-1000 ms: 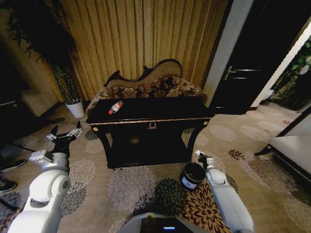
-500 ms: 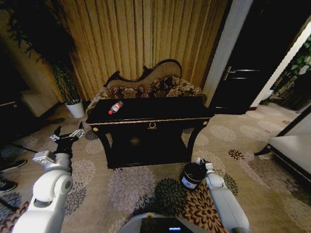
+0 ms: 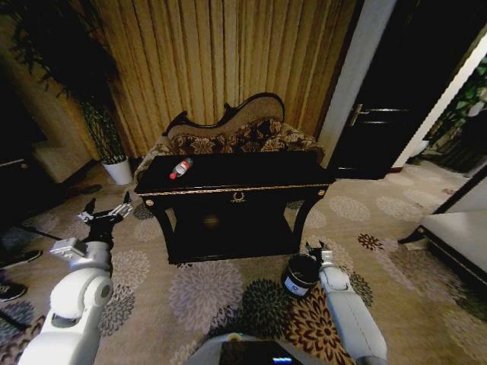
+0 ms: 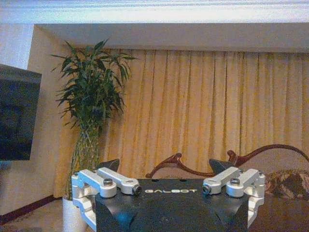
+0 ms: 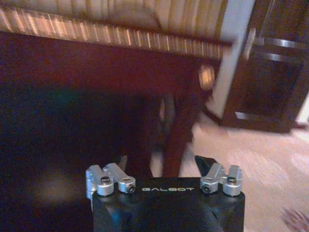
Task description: Move to the front of the table and place the trash on the table into the trash bin.
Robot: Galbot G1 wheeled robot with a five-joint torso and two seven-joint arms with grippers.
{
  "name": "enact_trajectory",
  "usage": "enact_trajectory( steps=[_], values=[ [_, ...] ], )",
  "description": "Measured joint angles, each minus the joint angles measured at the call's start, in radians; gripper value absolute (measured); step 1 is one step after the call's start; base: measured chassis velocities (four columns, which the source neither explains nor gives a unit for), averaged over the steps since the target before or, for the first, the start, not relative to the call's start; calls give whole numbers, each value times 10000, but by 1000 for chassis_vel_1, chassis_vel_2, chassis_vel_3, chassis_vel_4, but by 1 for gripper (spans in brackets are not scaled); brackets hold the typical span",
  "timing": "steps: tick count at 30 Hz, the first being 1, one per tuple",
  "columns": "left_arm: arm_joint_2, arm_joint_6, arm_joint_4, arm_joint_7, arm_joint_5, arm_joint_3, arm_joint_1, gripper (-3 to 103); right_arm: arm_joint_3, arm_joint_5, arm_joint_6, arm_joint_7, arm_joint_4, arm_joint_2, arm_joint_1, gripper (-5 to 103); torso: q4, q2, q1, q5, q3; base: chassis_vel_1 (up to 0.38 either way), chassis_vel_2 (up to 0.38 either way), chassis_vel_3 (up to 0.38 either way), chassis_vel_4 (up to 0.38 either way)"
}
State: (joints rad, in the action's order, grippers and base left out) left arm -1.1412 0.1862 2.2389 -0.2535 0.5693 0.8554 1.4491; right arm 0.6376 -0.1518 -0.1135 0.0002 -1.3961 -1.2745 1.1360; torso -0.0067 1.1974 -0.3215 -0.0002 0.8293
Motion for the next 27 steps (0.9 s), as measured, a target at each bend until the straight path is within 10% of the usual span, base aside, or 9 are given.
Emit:
enact_trajectory(
  steps=[6,27],
  values=[
    [61,-130,-120,299,20,-85,-25,100,-627,-929,-684,1,-3096,-172,487,99,2,2,0,1,-1,0,0,0,0],
    [338,161,-919,534,558,-153,-262,100,-1879,-1277,-1277,-1,-6215,-422,529,100,2,2,1,0,0,0,0,0,0]
  ],
)
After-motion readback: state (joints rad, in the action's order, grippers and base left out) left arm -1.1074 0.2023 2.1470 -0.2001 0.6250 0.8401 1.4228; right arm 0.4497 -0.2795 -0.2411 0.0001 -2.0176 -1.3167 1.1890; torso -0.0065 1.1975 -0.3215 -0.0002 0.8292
